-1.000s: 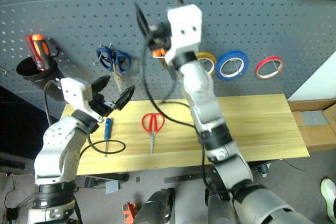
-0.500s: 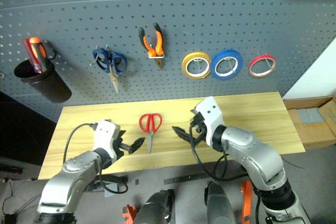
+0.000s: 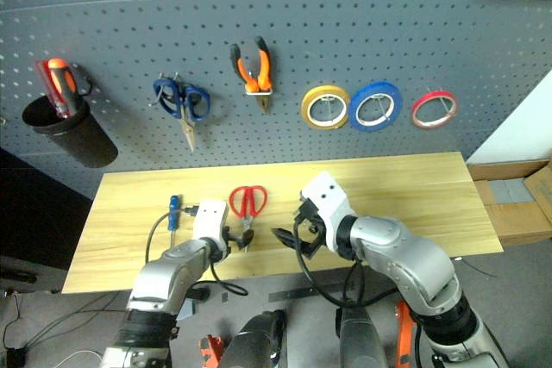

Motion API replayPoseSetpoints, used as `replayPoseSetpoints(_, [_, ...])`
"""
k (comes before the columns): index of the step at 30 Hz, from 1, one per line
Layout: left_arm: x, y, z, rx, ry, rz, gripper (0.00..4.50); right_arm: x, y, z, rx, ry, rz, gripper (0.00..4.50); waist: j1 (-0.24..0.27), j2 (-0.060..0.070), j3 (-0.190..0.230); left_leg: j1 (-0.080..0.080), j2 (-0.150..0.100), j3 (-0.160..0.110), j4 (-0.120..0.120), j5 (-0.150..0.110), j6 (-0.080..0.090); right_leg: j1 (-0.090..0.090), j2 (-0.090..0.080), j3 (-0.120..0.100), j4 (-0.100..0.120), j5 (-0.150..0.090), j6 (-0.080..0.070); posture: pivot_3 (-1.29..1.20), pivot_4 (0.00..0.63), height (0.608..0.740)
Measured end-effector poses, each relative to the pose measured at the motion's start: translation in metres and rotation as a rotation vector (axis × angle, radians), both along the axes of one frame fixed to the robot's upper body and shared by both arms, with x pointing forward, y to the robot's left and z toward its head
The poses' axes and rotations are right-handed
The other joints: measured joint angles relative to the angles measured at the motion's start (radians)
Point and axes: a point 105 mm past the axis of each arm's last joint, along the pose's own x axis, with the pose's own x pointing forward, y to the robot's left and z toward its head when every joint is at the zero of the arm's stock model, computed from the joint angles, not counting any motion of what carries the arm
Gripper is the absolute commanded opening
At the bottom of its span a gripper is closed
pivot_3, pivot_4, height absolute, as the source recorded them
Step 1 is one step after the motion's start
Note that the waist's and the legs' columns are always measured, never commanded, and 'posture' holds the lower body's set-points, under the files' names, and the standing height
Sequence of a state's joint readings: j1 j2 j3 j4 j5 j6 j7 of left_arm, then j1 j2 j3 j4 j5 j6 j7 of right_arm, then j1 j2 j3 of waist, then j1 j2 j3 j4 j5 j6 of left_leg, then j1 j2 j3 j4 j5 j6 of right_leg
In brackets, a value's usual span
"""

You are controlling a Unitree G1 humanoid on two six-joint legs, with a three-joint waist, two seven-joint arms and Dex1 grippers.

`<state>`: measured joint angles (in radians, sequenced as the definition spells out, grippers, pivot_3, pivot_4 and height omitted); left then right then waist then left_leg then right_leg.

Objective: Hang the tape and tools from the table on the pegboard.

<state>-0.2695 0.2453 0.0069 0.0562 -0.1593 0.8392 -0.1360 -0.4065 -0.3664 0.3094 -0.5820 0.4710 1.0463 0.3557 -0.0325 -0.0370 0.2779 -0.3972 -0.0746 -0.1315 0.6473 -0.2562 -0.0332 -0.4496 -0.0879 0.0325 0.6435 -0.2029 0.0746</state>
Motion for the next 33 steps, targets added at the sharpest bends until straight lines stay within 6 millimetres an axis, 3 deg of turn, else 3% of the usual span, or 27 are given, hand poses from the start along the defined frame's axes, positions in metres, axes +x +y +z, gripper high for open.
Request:
replayPoseSetpoints(4, [0.008,-0.007,0.001,-0.001,-0.013,0.013,4.5,-0.001,0.001,-0.001,-0.013,0.002,0.023,4.43,0.0,0.0,0.0,0.0,0.0,0.0,0.0,0.0,0.0,0.0,0.0,0.0,0.0,0.0,0.0,-0.05,0.311,0.74])
replayPoseSetpoints(7, [0.01,-0.01,0.0,0.001,-0.018,0.015,3.9,0.0,0.0,-0.002,-0.019,0.009,0.032,4.5,0.0,0.0,0.0,0.0,0.0,0.0,0.0,0.0,0.0,0.0,0.0,0.0,0.0,0.0,0.0,-0.05,0.306,0.74])
replayPoseSetpoints(18, [0.015,-0.004,0.0,0.026,-0.055,0.009,0.25,0.004,-0.002,-0.005,-0.028,0.032,0.026,4.5,0.0,0.0,0.0,0.0,0.0,0.0,0.0,0.0,0.0,0.0,-0.001,0.0,0.0,0.0,0.0,-0.06,0.281,0.74])
replayPoseSetpoints(29, [-0.003,0.008,-0.006,0.029,-0.095,-0.033,0.24,0.008,-0.009,-0.005,-0.058,0.037,0.003,4.5,-0.003,0.0,0.0,0.0,0.0,0.0,0.0,0.0,0.0,0.0,-0.001,0.0,-0.001,0.0,0.0,-0.08,0.25,0.74])
replayPoseSetpoints(33, [-0.016,0.011,0.018,0.06,-0.246,-0.105,0.24,0.012,-0.013,0.01,-0.049,-0.096,0.025,4.5,-0.003,0.0,0.0,-0.001,0.0,0.0,0.0,0.0,-0.001,-0.002,-0.001,0.0,-0.001,0.0,0.0,-0.08,0.246,0.74])
